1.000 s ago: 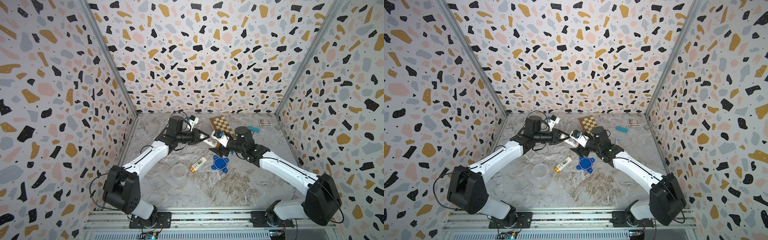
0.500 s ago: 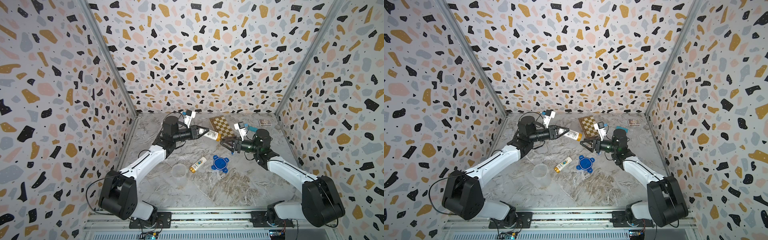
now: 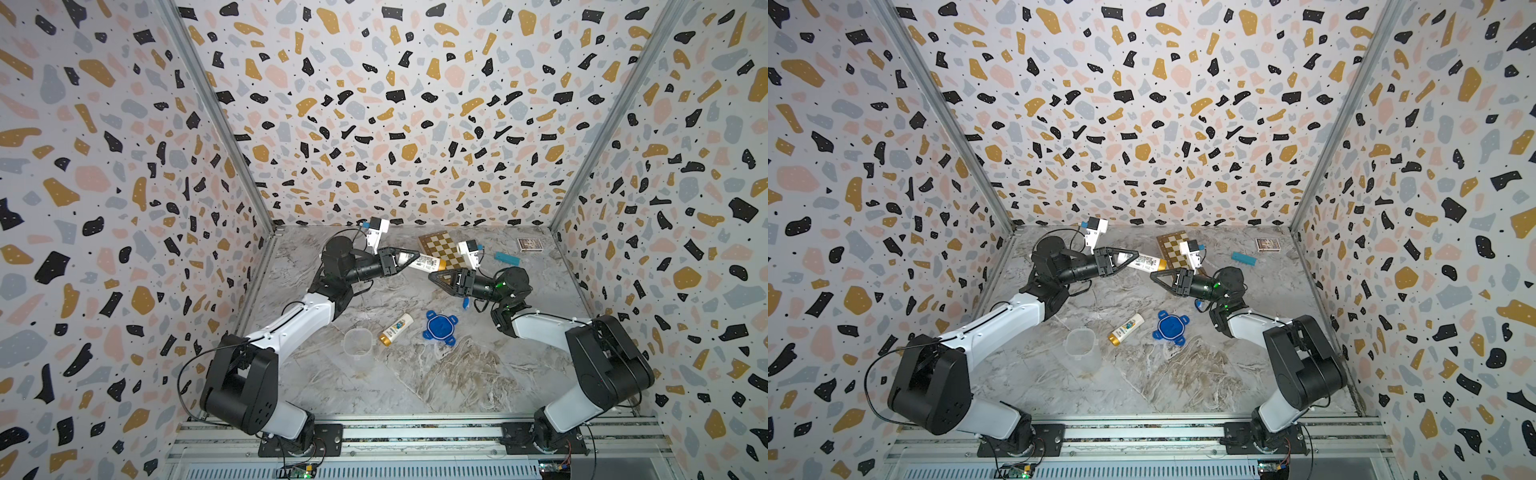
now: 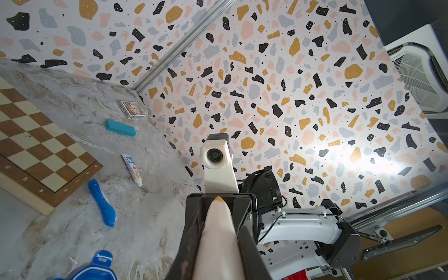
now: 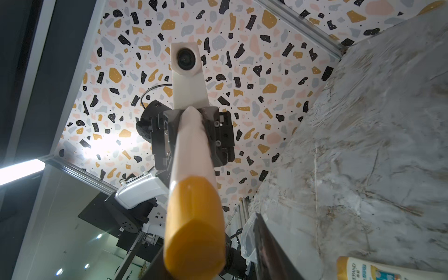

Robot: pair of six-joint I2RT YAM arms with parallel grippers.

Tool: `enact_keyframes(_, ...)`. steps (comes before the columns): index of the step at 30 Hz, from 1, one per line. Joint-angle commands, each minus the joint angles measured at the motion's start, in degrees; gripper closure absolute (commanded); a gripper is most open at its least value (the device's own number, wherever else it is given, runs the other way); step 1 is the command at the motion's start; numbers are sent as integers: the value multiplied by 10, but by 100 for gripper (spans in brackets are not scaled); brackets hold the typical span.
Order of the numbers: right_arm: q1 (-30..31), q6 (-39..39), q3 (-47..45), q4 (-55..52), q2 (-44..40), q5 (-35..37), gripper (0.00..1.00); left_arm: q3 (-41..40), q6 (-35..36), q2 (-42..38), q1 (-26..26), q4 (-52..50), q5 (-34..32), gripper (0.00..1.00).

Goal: Pack away toiletry kits
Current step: Pick up the toiletry item from the center of the board, then place the toiletry item into the container.

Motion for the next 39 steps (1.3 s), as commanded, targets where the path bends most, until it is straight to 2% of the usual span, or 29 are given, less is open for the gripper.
enact_keyframes(1, 3, 53, 24, 100, -4, 19, 54, -9, -23, -3, 3, 62, 20, 98)
enact_keyframes(6, 11, 49, 41, 94, 1, 26, 65, -15, -24, -4, 2, 60, 21, 97)
enact_keyframes(9, 14, 47, 43, 87, 1, 27, 80, -14, -27, -2, 2, 63, 23, 95)
enact_keyframes(10, 14, 45, 44, 84, -1, 26, 82, -13, -27, -4, 3, 62, 25, 91)
enact_keyframes(12, 13, 32, 45, 70, -8, 24, 86, -11, -19, -7, 4, 50, 24, 69)
enact_keyframes(14, 10, -24, 52, 1, -30, 18, 88, -5, 9, -22, 12, 10, 27, 30)
enact_keyframes(15, 10, -69, 59, -59, -49, 14, 89, -4, 28, -36, 24, -18, 26, 5)
enact_keyframes(16, 10, -144, 74, -159, -76, 13, 89, -10, 53, -60, 45, -58, 22, 1)
enact_keyframes(17, 15, -246, 101, -295, -107, 22, 89, -18, 72, -87, 69, -110, 12, 1)
enact_keyframes(18, 26, -361, 139, -439, -132, 44, 89, -24, 121, -128, 95, -201, -14, 1)
enact_keyframes(19, 48, -483, 191, -602, -150, 103, 89, -16, 184, -167, 114, -333, -65, 1)
enact_keyframes(20, 76, -576, 240, -728, -157, 166, 88, 0, 250, -201, 125, -473, -146, 1)
enact_keyframes(22, 103, -660, 297, -854, -153, 214, 88, 12, 306, -242, 127, -633, -284, 1)
enact_keyframes(25, 139, -712, 336, -942, -150, 224, 90, -14, 305, -280, 137, -729, -355, 2)
enact_keyframes(27, 178, -750, 375, -1005, -140, 256, 89, -27, 301, -293, 142, -777, -394, 14)
enact_keyframes(33, 289, -817, 475, -1149, -84, 324, 89, -81, 285, -283, 157, -857, -371, 42)
enact_keyframes(36, 329, -832, 523, -1200, -36, 387, 88, -95, 268, -295, 161, -876, -407, 54)
enact_keyframes(39, 346, -834, 557, -1214, 5, 403, 89, -87, 260, -300, 163, -889, -432, 62)
